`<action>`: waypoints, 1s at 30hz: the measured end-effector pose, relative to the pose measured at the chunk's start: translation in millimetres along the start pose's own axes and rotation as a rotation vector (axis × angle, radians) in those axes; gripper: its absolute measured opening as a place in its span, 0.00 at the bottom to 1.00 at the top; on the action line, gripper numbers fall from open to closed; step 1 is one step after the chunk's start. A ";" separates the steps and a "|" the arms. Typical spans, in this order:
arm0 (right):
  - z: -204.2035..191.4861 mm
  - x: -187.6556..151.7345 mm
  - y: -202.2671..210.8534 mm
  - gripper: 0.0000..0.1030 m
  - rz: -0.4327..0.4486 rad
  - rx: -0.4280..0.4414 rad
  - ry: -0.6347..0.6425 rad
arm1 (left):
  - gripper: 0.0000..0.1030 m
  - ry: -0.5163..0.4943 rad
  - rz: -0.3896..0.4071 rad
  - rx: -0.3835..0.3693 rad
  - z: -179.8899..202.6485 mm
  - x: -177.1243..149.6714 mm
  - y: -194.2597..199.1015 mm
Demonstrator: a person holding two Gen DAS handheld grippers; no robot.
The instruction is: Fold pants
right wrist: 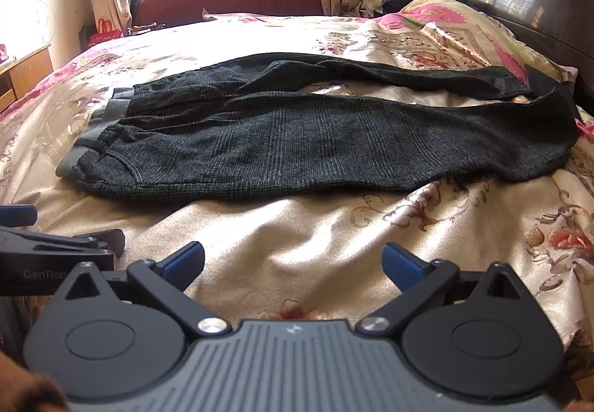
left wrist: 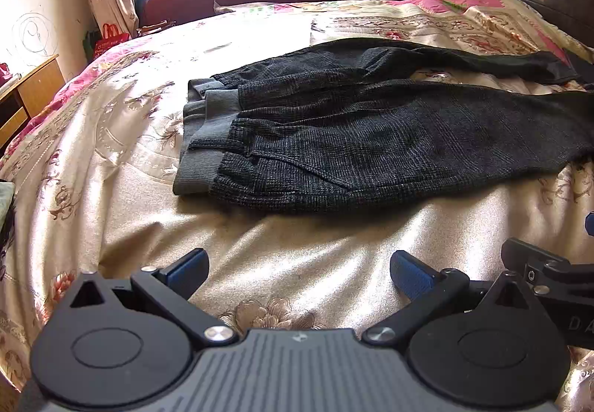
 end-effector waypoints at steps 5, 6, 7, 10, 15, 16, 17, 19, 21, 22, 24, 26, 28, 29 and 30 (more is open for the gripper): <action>0.8 -0.5 -1.4 0.98 -0.005 -0.008 -0.002 | 1.00 -0.001 0.001 -0.002 0.0 0.3 -0.3; 1.2 -0.8 -1.5 0.98 -0.005 -0.009 -0.003 | 1.00 -0.001 0.002 -0.001 0.4 0.6 0.1; 1.6 -1.0 -1.5 0.98 -0.006 -0.010 -0.004 | 1.00 -0.003 0.003 0.000 0.7 0.6 1.5; 2.5 -0.7 -1.7 0.98 -0.005 -0.011 -0.007 | 1.00 -0.006 0.005 0.000 0.9 0.9 1.7; 2.9 -0.7 -2.8 0.98 -0.007 -0.014 -0.007 | 1.00 -0.010 0.009 -0.001 1.8 0.0 2.2; 3.0 -0.7 -2.8 0.98 -0.007 -0.014 -0.007 | 1.00 -0.011 0.010 -0.001 2.0 -0.1 2.3; 3.1 -0.8 -2.7 0.98 -0.006 -0.015 -0.007 | 1.00 -0.012 0.011 -0.001 2.2 -0.1 2.5; 2.9 -0.6 -3.0 0.98 -0.005 -0.014 -0.007 | 1.00 -0.015 0.017 0.003 2.4 0.3 3.4; 2.9 -0.5 -2.9 0.98 -0.005 -0.015 -0.007 | 1.00 -0.016 0.023 0.003 2.5 0.9 4.4; 3.3 -0.5 -2.8 0.98 -0.004 -0.014 -0.007 | 1.00 -0.016 0.024 0.003 2.5 1.1 4.3; 3.5 -0.2 -2.5 0.98 -0.003 -0.015 -0.008 | 1.00 -0.020 0.024 0.002 3.1 0.9 4.6; 3.8 -0.4 -2.6 0.98 -0.003 -0.015 -0.009 | 1.00 -0.024 0.024 0.000 3.8 0.6 4.9; 3.8 -0.2 -2.5 0.98 -0.003 -0.015 -0.008 | 1.00 -0.027 0.027 0.002 4.2 0.8 5.1; 3.7 -0.2 -2.6 0.98 -0.003 -0.015 -0.008 | 1.00 -0.027 0.027 0.002 4.0 0.8 5.1; 3.7 -0.3 -2.6 0.98 -0.003 -0.015 -0.008 | 1.00 -0.026 0.027 0.001 4.0 0.8 5.1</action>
Point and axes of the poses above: each gripper's, at about its wrist camera, not at the fingertips, and y roughly against the way its jaws point, z to its right, x to its top, the point moved 5 cm from there along -y, roughly the way its jaws point, and after that the axes turned 6 degrees about x, right-handed, at the moved point
